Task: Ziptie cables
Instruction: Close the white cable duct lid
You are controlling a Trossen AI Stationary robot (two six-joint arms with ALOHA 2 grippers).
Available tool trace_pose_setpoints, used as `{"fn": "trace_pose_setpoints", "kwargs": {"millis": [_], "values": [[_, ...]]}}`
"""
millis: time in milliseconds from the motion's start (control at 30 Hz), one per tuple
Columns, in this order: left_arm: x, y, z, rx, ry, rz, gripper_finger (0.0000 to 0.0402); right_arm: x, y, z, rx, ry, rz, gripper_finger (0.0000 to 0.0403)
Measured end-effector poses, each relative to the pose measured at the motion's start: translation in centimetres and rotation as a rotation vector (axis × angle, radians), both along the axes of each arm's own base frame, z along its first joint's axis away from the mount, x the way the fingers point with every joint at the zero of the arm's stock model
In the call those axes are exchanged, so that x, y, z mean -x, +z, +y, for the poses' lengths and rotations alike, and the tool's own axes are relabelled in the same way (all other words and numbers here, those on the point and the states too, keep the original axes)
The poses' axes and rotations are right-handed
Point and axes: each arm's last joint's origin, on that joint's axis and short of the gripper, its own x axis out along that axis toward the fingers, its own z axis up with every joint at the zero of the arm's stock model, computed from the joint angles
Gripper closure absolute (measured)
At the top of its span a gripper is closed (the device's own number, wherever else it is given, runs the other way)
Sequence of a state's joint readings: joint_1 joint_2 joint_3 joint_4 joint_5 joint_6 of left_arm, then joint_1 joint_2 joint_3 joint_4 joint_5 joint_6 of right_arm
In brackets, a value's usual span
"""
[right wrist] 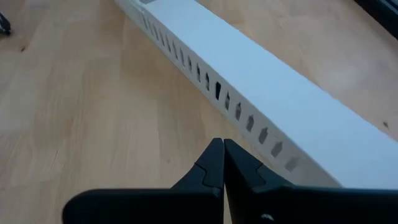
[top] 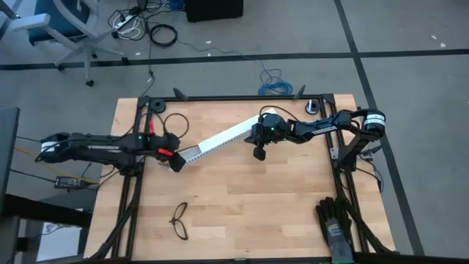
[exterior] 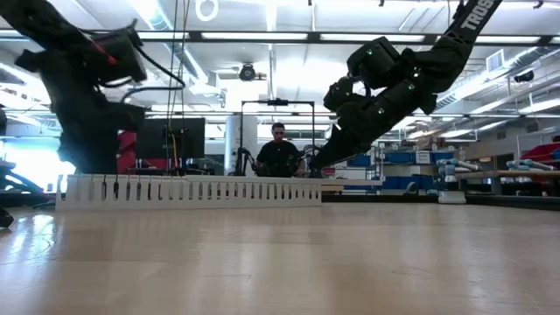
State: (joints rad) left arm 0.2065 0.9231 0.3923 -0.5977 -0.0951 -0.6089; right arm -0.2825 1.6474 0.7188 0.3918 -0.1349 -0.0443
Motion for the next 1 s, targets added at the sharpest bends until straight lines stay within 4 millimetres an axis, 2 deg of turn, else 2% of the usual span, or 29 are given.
{"fn": "trace_pose_setpoints", "kwargs": {"millis": [200,433,733,900,1000], "values": [[-1.8,-1.1,0.4,-0.018,-0.077,0.080,0.0330,-0.1,0.1,0.0,0.005,0.001,-0.025,0.0403],[-5.8,-1.0,1.3,-0.123,-0.243,0.035,0.0388,-0.1,0.2,0.0,0.009,0.003,-0.038,0.0403],[-11.1,-0.9,2.8,-0.299,-0.453,0.076,0.0391,-0.2,0.3,0.7,0.008,0.026,-0.036,0.0403],[-13.4,-0.8,4.5,-0.331,-0.481,0.046,0.0388,-0.3,0.9,1.2,0.013,0.041,-0.061,0.0403],[-14.0,-0.8,5.5,-0.312,-0.465,0.015,0.0378,-0.2,1.3,1.4,0.016,0.047,-0.071,0.0403]]}}
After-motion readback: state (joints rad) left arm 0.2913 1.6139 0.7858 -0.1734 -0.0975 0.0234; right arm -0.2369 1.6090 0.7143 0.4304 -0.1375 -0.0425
